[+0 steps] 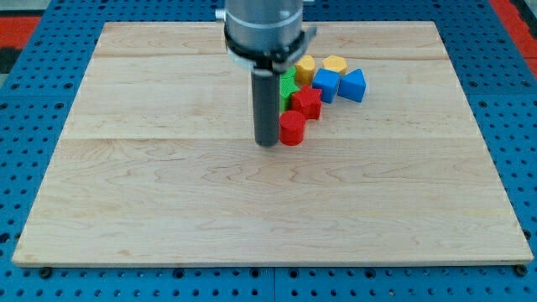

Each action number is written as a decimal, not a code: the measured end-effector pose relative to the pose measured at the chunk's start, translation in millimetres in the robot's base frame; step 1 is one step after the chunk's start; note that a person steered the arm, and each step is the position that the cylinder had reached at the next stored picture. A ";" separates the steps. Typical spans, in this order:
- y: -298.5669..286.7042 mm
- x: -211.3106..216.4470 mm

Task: Move the red circle right to the red star

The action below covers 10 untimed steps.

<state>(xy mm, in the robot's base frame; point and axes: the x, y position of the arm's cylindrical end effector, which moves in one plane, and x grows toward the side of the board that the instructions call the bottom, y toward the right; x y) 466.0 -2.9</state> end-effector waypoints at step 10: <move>70.8 -19.3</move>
<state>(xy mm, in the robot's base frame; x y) 446.7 67.9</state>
